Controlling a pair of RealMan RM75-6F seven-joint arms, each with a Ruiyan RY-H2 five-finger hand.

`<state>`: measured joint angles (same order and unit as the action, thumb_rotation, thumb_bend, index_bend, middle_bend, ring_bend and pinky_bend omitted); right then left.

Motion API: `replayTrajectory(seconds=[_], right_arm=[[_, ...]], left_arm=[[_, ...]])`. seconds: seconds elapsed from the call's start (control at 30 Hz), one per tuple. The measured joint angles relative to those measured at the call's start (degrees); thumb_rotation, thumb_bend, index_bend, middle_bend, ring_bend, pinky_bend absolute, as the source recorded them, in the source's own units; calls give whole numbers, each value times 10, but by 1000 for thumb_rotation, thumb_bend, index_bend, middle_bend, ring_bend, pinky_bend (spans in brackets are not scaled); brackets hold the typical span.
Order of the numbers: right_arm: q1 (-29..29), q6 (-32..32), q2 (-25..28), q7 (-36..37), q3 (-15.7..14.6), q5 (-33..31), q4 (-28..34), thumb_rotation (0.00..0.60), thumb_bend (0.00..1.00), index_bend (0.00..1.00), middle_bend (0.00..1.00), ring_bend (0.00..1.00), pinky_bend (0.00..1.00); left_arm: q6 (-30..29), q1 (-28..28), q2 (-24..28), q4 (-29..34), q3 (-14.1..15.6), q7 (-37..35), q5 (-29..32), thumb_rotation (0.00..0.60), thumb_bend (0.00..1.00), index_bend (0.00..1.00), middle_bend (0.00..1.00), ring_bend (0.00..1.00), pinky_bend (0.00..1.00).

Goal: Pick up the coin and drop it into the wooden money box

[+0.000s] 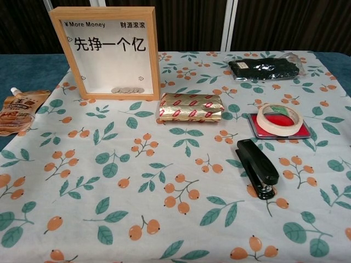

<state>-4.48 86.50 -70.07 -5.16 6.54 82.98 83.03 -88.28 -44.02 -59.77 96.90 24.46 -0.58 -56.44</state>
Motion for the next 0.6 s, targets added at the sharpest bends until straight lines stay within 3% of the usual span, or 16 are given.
replayTrajectory(seconds=[0.17,0.6], right_arm=[[1,8,4,3,-2,10,7,600,301,0,0,0,0],[4,24,9,1,-6,29,23,600,302,0,0,0,0]], left_arm=[[-11,64,-36,-40,-36,-5,-53,600,343,197,0,0,0],[8,130,-55,-73,-88,-10,-122,600,340,167,0,0,0]])
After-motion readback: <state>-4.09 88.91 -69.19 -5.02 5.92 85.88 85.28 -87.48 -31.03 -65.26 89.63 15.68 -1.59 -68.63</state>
